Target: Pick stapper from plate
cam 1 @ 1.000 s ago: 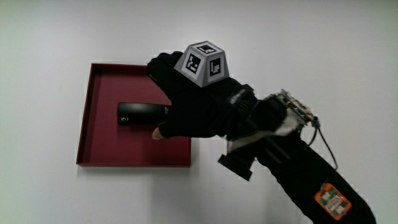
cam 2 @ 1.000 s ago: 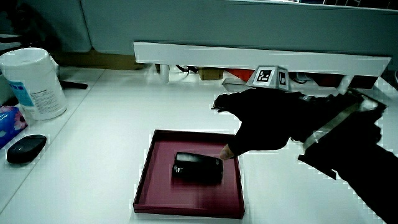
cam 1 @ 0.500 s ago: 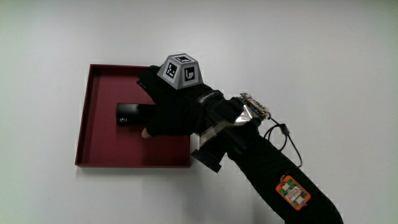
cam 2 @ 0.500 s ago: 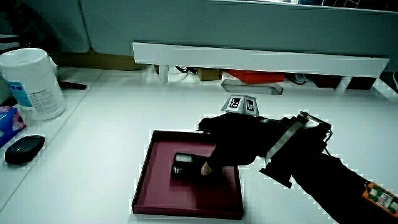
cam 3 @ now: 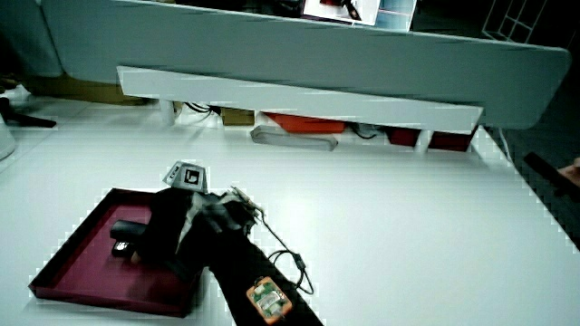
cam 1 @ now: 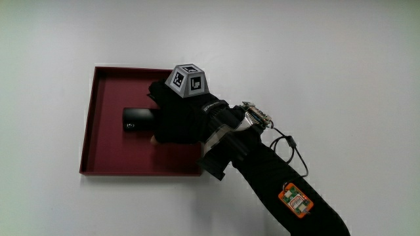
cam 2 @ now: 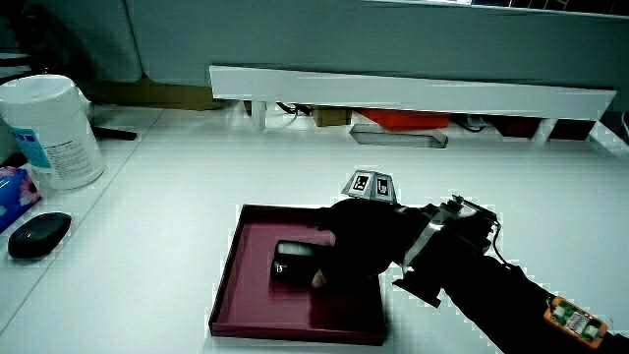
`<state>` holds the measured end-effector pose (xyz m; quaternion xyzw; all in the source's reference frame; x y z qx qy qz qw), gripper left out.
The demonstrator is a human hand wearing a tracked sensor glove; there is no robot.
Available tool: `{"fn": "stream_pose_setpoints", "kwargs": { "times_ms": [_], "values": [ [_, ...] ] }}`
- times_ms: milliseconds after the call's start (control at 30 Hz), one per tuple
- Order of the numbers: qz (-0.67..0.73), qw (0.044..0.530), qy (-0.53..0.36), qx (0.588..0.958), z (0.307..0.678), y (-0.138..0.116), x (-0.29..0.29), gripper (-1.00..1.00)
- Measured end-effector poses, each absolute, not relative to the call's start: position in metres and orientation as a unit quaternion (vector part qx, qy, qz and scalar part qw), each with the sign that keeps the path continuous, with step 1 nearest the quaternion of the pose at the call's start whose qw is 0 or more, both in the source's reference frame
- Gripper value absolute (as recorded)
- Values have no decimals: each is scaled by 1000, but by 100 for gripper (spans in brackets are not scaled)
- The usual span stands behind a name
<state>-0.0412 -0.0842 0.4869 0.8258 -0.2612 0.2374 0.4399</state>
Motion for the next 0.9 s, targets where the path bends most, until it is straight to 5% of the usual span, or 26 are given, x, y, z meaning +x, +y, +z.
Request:
{"fn": "stream_pose_setpoints", "kwargs": {
  "times_ms": [733,900],
  "values": [
    [263,385,-249,849,491,-83,-41,100],
    [268,380,-253,848,491,-85,-39,100]
  ]
}}
